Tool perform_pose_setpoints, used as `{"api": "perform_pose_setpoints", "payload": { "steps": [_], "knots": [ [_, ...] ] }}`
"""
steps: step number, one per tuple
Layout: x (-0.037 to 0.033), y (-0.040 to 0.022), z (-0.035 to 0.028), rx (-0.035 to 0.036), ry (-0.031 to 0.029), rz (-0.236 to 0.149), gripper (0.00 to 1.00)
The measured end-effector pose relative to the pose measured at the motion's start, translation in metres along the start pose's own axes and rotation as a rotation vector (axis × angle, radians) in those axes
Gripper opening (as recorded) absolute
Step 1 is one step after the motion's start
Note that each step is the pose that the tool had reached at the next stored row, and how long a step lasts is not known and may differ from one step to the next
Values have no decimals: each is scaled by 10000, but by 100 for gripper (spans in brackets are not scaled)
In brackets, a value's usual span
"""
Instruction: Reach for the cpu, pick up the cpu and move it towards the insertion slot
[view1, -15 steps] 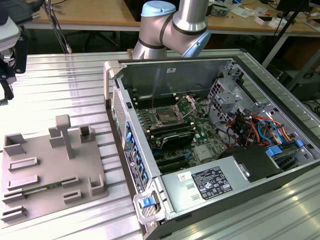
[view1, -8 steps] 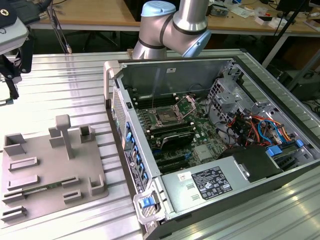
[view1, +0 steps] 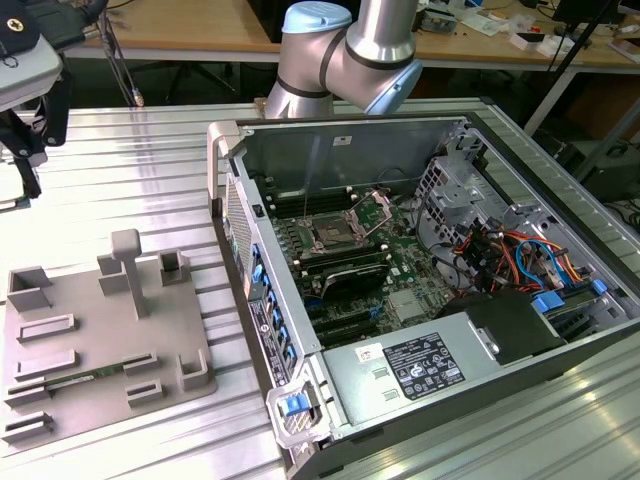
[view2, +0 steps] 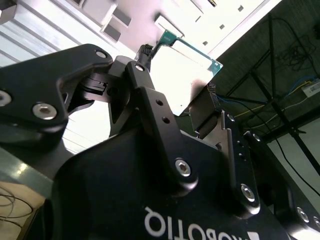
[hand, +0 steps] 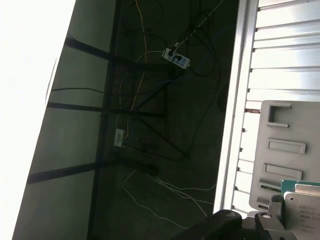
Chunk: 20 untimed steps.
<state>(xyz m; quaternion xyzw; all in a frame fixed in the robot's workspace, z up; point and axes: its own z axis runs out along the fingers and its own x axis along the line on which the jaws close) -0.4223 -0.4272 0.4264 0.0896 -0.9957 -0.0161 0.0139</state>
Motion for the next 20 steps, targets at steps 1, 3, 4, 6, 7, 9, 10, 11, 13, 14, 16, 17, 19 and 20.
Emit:
{"api": "perform_pose_setpoints", "payload": {
  "steps": [1,3,4,6,7,9,10,11,13,14,16,17,19,20],
  "knots": [
    [-2,0,0,0,-1,0,55],
    [-6,-1,1,-1,-2,0,55],
    [-7,-1,0,-1,-1,0,55],
    [-18,-3,0,0,0,0,55],
    [-18,-3,0,0,-1,0,55],
    [-21,-3,0,-1,-1,0,55],
    [-24,-4,0,-1,-1,-1,55],
    [-26,-5,-1,-1,-1,-1,55],
    [-35,-7,-1,0,0,-2,55],
    [-37,-7,-1,0,0,-1,55],
    [-38,-7,-1,0,0,1,55],
    [-38,-7,-1,0,0,1,55],
    [-41,-7,-1,0,0,0,55],
    [-42,-7,-1,0,0,0,55]
  ]
}}
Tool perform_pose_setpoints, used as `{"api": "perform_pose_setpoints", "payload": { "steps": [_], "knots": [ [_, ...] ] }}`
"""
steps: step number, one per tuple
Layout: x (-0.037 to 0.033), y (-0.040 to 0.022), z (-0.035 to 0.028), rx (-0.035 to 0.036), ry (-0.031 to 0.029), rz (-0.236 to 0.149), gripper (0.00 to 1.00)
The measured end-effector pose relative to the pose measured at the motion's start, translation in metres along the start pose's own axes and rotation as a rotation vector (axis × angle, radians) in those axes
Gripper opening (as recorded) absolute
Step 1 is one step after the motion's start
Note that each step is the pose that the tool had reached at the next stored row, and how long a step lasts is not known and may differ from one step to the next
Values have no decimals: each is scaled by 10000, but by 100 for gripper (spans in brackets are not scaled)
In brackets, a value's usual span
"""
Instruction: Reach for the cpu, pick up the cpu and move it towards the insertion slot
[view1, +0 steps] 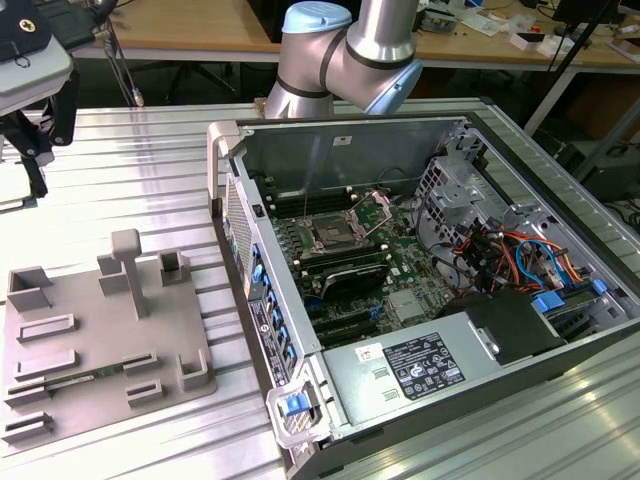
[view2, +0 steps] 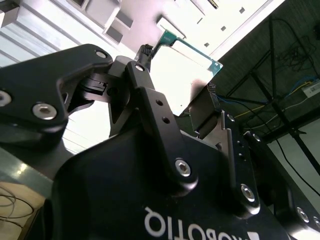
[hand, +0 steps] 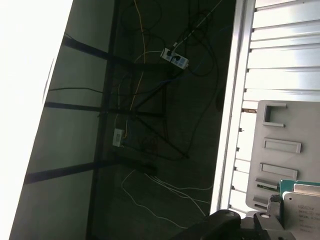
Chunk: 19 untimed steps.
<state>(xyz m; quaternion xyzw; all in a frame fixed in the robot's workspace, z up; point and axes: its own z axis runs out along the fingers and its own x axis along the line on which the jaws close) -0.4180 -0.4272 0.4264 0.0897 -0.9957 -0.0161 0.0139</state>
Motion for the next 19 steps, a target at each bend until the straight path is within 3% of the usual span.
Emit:
{"api": "perform_pose_setpoints", "payload": {
  "steps": [9,19],
  "knots": [
    [-35,-6,-1,0,0,0,55],
    [-192,-35,-6,0,0,0,55]
  ]
}}
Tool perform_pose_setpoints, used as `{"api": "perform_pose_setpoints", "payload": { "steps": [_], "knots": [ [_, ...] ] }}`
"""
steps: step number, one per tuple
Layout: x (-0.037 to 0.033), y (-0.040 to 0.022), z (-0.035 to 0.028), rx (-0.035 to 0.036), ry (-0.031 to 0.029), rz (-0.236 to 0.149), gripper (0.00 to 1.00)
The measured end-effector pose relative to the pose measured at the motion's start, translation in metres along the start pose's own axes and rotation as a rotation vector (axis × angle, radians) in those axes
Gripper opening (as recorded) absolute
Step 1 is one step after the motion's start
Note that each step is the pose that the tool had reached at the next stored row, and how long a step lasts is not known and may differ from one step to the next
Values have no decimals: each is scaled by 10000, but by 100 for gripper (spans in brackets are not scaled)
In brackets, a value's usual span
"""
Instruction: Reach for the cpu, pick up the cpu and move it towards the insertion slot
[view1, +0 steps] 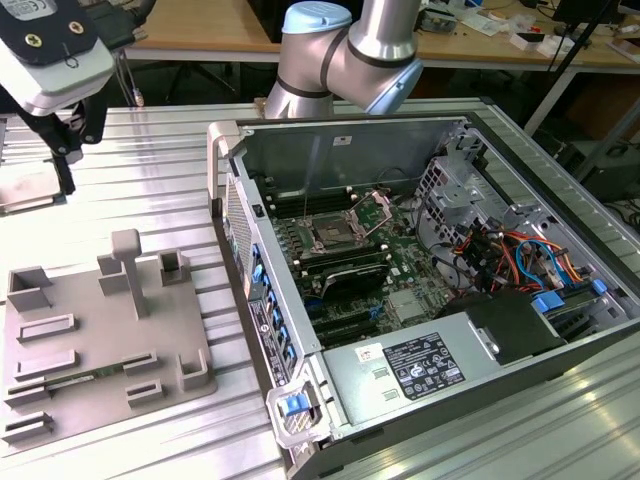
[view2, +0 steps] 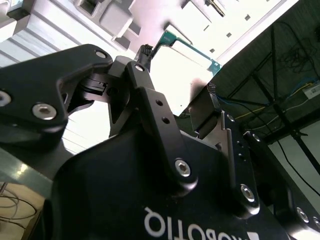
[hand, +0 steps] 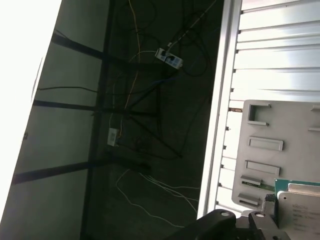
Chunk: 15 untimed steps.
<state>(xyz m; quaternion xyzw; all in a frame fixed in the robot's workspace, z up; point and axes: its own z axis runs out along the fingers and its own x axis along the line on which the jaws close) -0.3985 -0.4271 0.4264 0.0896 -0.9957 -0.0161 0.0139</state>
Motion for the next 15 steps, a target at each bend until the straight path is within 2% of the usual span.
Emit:
{"api": "perform_pose_setpoints", "payload": {
  "steps": [10,13,15],
  "knots": [
    [-104,-19,-3,0,1,-1,55],
    [-147,-27,-5,1,1,-2,55],
    [-204,-37,-6,1,1,-3,55]
  ]
}}
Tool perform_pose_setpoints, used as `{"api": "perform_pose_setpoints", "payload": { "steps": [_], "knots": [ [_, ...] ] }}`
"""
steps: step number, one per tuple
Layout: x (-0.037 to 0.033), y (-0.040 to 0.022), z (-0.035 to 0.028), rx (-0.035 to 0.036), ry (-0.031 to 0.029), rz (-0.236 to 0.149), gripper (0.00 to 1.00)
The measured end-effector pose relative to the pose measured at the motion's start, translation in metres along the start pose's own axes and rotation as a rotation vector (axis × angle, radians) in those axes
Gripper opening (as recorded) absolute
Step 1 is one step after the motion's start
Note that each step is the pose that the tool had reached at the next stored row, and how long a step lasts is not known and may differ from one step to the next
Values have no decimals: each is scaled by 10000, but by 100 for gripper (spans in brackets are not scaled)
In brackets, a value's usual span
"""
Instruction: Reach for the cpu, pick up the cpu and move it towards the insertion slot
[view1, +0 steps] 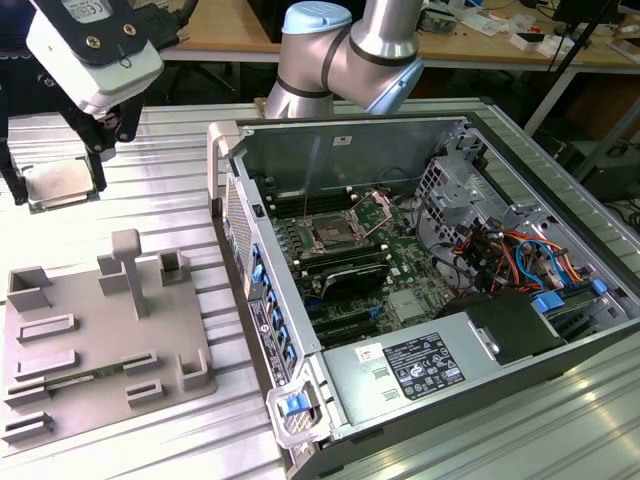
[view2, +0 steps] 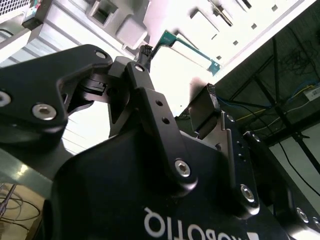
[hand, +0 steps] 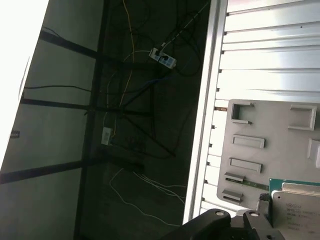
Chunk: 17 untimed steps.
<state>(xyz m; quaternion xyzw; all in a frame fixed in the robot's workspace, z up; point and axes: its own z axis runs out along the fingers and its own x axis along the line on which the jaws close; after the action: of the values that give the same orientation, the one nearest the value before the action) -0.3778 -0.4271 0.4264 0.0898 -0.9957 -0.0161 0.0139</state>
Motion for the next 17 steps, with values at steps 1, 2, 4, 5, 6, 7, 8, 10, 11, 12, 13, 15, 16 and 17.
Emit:
{"api": "perform_pose_setpoints", "payload": {
  "steps": [1,2,4,5,6,7,8,10,11,12,13,15,16,17],
  "knots": [
    [-29,-5,0,-1,-1,-4,55],
    [-40,-7,-1,-1,-1,-5,55],
    [-74,-13,-3,0,1,-7,55],
    [-93,-17,-3,0,0,-9,55],
    [-110,-20,-4,0,1,-11,55],
    [-122,-22,-4,0,1,-13,55],
    [-132,-24,-4,0,1,-14,55],
    [-173,-31,-5,0,2,-29,55],
    [-195,-35,-5,0,2,-43,55],
    [-208,-37,-6,1,3,-50,55],
    [-219,-38,-7,1,4,-57,55],
    [-241,-42,-7,1,4,-74,55],
    [-250,-44,-7,1,4,-83,55],
    [-254,-44,-8,2,5,-89,55]
  ]
}}
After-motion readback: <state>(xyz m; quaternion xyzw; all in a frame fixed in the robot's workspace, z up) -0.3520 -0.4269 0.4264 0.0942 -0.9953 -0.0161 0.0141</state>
